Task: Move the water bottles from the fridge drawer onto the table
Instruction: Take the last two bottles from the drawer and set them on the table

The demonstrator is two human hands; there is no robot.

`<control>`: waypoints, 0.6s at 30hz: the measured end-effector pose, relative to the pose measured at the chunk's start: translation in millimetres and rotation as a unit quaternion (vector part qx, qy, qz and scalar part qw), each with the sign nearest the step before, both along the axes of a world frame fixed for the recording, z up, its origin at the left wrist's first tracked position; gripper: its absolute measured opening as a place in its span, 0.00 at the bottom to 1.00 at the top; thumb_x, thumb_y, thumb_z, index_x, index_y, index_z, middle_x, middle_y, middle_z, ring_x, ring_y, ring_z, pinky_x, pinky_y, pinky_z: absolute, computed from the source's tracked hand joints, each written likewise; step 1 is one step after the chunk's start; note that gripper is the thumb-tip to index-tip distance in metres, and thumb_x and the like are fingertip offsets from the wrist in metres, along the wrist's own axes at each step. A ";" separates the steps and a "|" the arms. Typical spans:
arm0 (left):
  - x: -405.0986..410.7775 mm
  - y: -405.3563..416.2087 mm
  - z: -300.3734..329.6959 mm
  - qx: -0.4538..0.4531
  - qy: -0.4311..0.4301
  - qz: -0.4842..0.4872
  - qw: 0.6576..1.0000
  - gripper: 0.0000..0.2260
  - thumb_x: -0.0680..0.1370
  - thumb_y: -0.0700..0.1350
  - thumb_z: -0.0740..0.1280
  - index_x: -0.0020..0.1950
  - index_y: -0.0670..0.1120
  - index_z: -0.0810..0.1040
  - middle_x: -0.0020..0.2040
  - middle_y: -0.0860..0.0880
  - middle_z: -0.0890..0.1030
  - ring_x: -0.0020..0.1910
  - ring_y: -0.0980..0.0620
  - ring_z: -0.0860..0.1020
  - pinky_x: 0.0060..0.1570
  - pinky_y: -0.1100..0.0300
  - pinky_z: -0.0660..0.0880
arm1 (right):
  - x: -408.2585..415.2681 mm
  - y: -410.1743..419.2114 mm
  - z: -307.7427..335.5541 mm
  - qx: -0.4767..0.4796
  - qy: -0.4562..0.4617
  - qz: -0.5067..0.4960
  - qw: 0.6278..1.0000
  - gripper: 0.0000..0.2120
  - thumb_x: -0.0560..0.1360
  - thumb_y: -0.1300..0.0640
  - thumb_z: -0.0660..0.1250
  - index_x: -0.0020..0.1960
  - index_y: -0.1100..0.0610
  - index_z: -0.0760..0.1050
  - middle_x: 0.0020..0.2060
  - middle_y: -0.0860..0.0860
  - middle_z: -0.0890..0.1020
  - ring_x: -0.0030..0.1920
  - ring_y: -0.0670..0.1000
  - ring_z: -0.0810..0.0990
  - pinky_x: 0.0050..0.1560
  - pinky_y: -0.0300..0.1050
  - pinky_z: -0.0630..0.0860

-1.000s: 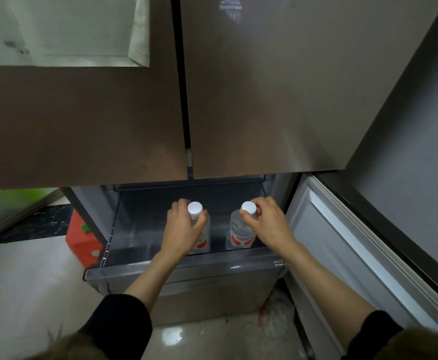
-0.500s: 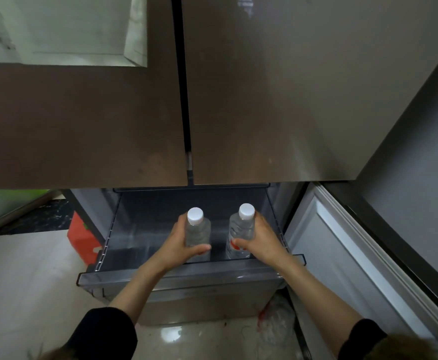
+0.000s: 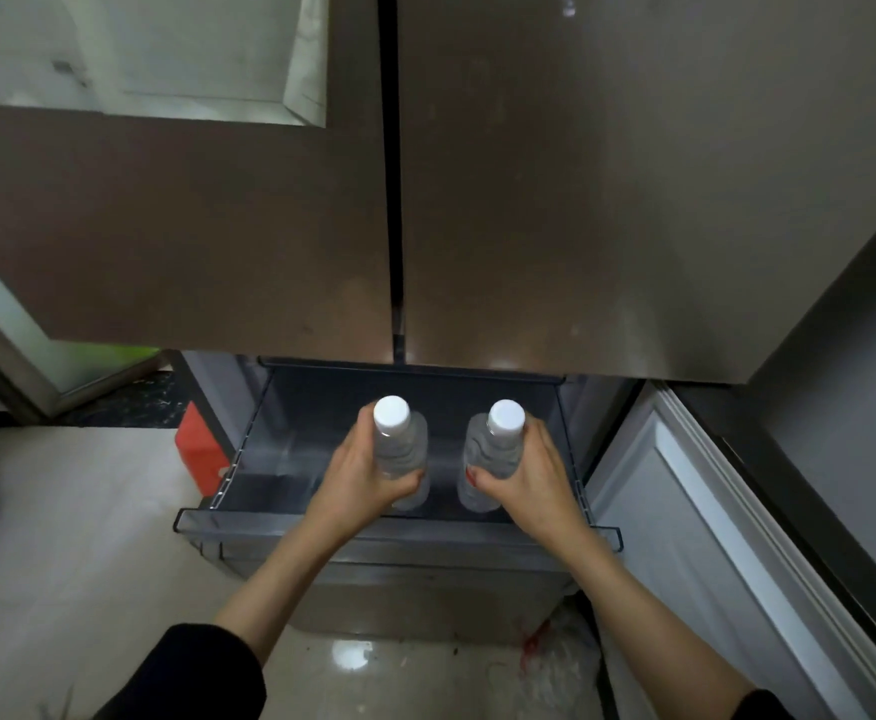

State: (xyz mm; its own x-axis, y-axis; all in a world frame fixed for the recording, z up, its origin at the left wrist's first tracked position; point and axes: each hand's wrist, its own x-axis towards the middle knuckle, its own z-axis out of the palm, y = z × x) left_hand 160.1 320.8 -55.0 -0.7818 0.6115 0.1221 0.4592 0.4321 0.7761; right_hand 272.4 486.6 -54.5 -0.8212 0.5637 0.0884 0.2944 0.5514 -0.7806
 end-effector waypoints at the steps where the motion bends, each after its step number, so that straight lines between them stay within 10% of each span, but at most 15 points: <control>1: 4.7 -3.6 6.0 0.010 0.013 0.004 1.000 0.32 0.66 0.47 0.75 0.64 0.51 0.62 0.59 0.49 0.74 0.57 0.49 0.75 0.55 0.51 0.75 | 2.1 -1.6 5.3 0.005 0.014 0.010 1.000 0.35 0.66 0.55 0.75 0.68 0.54 0.63 0.61 0.48 0.70 0.59 0.44 0.70 0.55 0.36 0.65; 9: 38.2 -50.2 80.6 0.119 0.026 0.101 0.987 0.37 0.67 0.44 0.76 0.69 0.51 0.57 0.59 0.56 0.70 0.57 0.58 0.72 0.52 0.67 0.69 | 10.7 -38.2 75.5 0.006 0.156 0.089 0.984 0.37 0.63 0.52 0.77 0.67 0.45 0.63 0.58 0.43 0.72 0.60 0.46 0.72 0.60 0.49 0.73; 18: 61.0 -172.1 131.3 0.285 0.044 0.251 0.924 0.34 0.65 0.58 0.74 0.65 0.55 0.62 0.55 0.61 0.76 0.51 0.64 0.79 0.53 0.58 0.77 | -8.2 -148.1 135.8 -0.072 0.219 0.223 0.947 0.31 0.61 0.39 0.67 0.61 0.41 0.62 0.53 0.41 0.73 0.53 0.43 0.76 0.53 0.46 0.77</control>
